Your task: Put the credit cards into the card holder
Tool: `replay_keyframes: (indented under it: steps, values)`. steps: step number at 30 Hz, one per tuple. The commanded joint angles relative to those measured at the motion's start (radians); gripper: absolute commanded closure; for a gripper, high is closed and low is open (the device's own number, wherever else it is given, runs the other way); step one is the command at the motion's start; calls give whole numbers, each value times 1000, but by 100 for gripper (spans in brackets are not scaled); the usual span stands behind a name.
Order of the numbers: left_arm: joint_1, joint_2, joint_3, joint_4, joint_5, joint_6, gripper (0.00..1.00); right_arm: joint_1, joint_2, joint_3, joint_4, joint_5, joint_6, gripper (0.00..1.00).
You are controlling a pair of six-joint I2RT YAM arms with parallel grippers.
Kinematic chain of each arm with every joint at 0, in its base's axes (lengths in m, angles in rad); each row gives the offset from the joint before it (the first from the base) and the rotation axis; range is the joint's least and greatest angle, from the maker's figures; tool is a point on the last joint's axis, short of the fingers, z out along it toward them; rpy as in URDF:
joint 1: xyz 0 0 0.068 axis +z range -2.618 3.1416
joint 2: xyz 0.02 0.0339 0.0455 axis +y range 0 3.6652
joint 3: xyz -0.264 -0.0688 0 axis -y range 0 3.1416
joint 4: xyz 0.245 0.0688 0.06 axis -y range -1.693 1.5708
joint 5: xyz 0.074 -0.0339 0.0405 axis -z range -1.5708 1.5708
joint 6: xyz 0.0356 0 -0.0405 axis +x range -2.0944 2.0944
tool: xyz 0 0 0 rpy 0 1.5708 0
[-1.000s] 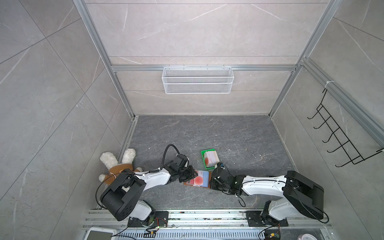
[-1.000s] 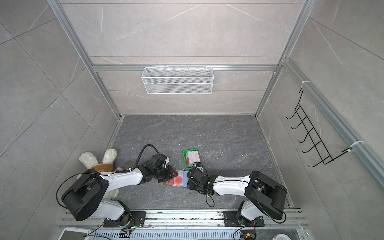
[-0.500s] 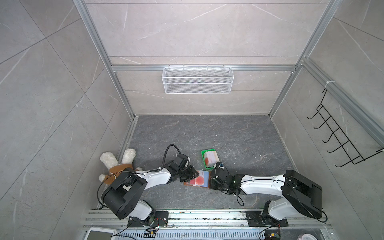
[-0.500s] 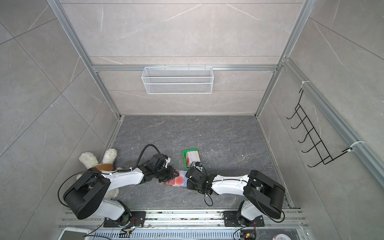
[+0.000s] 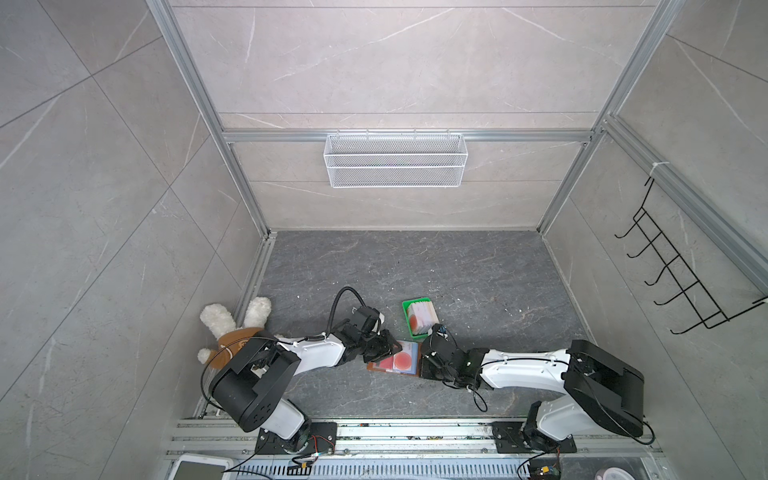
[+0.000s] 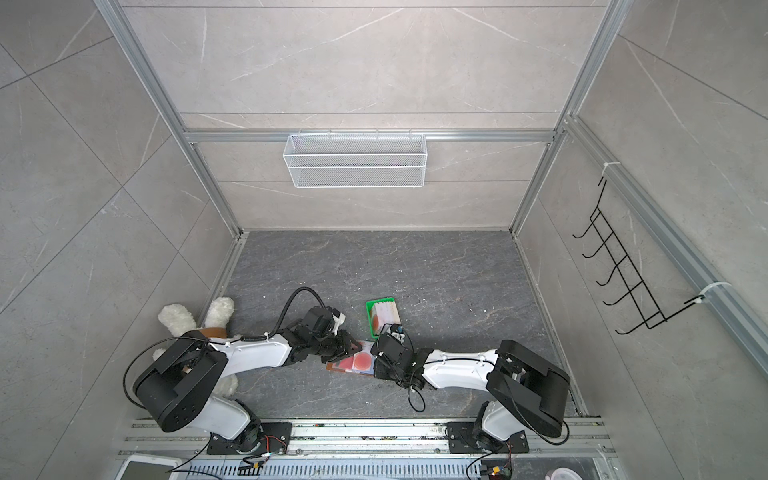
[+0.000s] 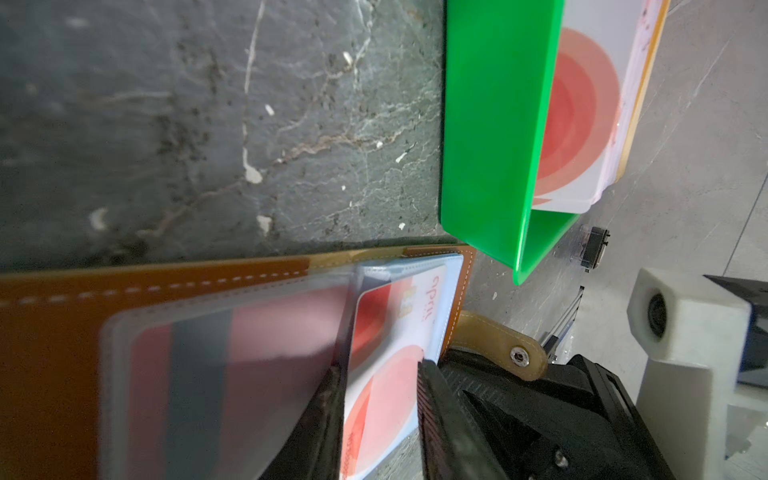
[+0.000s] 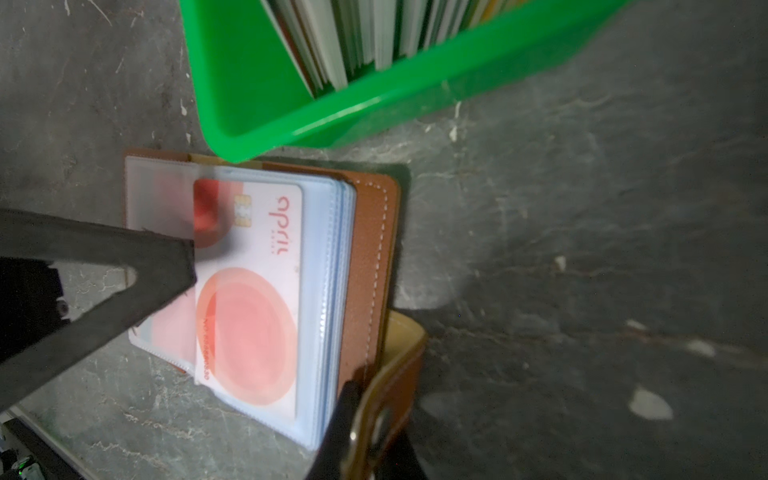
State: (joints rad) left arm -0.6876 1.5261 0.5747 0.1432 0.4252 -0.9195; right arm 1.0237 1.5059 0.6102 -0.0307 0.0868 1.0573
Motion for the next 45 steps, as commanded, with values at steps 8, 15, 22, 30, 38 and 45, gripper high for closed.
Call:
replay_keyframes:
  steps: [8,15,22,30,38,45]
  values:
    - [-17,19,27,53,23,-8,68,6,38,-21,-99,27,-8,87]
    - [-22,26,27,64,27,-10,68,7,35,-27,-98,28,-5,87]
    - [-32,22,23,68,30,-10,68,7,32,-29,-104,36,4,87]
    - [-41,12,4,79,34,-15,68,7,26,-28,-127,54,6,87]
    - [-101,-25,-43,94,-16,-78,68,6,4,-23,-176,83,36,88]
    - [-163,-52,-68,104,-70,-130,68,6,-52,-32,-197,106,35,88]
